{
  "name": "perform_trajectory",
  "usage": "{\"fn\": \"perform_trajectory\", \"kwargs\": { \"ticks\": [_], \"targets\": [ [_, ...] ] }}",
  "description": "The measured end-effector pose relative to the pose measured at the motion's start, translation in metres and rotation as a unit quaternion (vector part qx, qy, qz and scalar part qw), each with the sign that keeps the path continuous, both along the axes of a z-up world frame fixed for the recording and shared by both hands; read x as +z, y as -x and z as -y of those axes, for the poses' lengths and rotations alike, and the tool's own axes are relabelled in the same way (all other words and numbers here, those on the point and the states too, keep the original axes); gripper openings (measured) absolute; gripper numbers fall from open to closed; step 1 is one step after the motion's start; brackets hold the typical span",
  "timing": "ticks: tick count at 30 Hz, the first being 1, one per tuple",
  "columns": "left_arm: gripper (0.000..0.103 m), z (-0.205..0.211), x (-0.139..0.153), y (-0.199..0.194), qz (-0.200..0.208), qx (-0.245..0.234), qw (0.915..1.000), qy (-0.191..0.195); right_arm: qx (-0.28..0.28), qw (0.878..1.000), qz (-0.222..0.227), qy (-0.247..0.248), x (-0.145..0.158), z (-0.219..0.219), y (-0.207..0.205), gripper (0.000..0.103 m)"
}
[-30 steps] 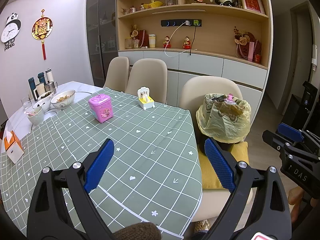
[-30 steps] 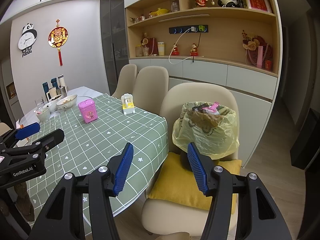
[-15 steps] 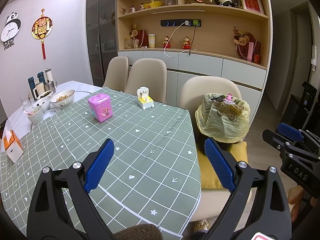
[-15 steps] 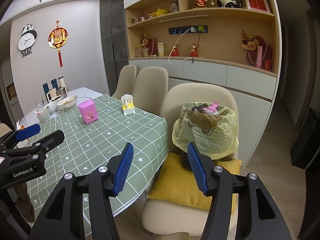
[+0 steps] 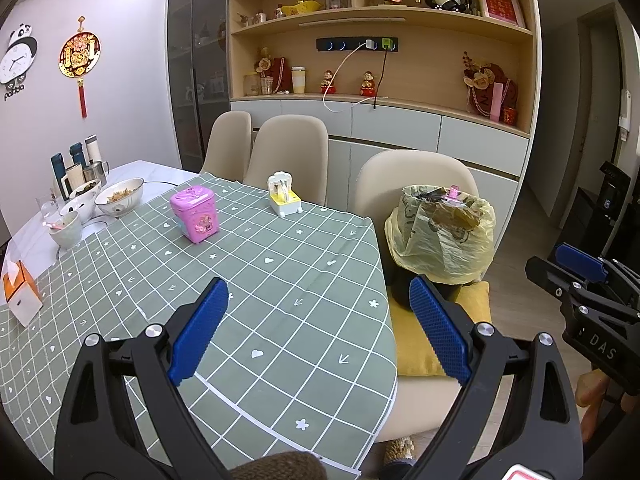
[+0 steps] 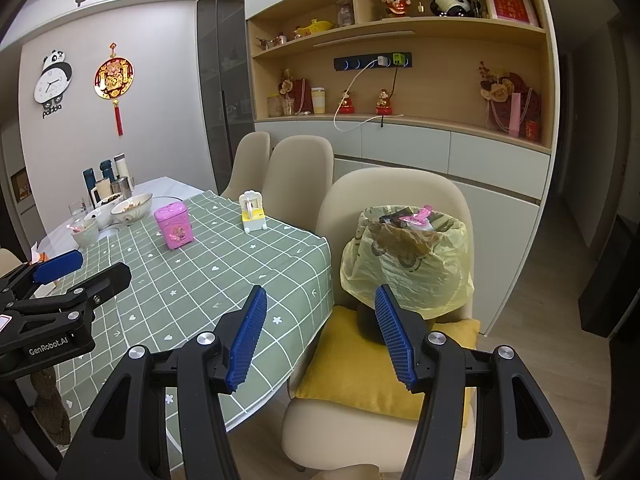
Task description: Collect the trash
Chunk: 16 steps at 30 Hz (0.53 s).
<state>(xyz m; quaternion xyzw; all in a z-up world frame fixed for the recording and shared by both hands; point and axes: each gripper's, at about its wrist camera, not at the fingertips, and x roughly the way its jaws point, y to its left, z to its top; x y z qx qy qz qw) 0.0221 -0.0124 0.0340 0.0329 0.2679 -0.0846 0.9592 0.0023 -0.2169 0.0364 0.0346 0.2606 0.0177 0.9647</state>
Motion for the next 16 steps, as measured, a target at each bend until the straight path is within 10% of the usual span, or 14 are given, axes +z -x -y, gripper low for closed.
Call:
{"fn": "perform_trajectory", "kwargs": {
  "ticks": [10, 16],
  "targets": [
    [0.086, -0.006, -0.009, -0.015, -0.016, 0.0, 0.9999, 0.005, 0.003, 1.0, -0.008, 0.002, -0.002, -0.003, -0.008, 0.053],
    [0.087, -0.107, -0.046, -0.047, -0.09, 0.152, 0.9837, 0.036, 0.066, 0.997, -0.033, 0.019, -0.011, -0.036, -0.049, 0.054]
  ]
}}
